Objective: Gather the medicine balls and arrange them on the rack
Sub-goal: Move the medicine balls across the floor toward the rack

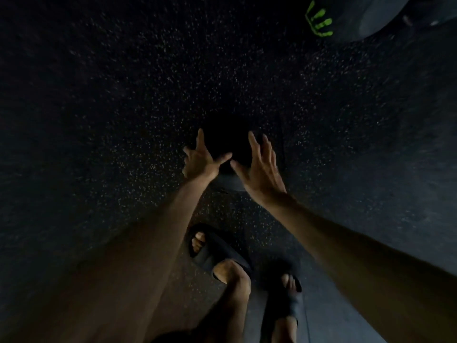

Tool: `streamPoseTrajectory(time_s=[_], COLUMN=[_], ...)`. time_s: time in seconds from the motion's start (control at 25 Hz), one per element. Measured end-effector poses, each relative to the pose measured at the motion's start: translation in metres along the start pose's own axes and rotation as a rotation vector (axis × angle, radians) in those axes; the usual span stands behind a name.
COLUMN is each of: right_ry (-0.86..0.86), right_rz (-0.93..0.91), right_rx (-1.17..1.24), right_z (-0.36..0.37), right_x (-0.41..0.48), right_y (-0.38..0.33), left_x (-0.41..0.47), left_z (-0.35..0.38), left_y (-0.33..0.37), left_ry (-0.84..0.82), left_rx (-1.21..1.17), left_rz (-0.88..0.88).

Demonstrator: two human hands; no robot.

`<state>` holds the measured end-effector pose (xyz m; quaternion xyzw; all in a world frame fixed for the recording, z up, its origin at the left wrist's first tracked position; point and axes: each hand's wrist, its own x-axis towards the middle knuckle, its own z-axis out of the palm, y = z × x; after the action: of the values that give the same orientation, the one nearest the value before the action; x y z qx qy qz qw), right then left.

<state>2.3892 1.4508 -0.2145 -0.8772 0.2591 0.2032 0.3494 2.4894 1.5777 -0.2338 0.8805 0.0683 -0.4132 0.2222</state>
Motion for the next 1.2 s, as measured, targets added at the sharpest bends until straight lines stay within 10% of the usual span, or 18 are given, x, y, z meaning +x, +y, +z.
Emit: streamPoseTrajectory(time_s=[0.52, 0.76, 1.2], right_ry=[0.029, 0.044, 0.015], right_rz=[0.425, -0.042, 0.424], right_rx=[0.145, 0.086, 0.336], right_z=[-0.082, -0.083, -0.168], right_x=[0.19, 0.138, 0.289], right_y=[-0.02, -0.001, -0.045], left_x=[0.03, 0.08, 0.102], left_z=[-0.009, -0.039, -0.054], left_y=[0.068, 0.152, 0.191], left_ry=[0.179, 0.223, 0.262], left_rx=[-0.133, -0.078, -0.185], left_rz=[0.193, -0.065, 0.232])
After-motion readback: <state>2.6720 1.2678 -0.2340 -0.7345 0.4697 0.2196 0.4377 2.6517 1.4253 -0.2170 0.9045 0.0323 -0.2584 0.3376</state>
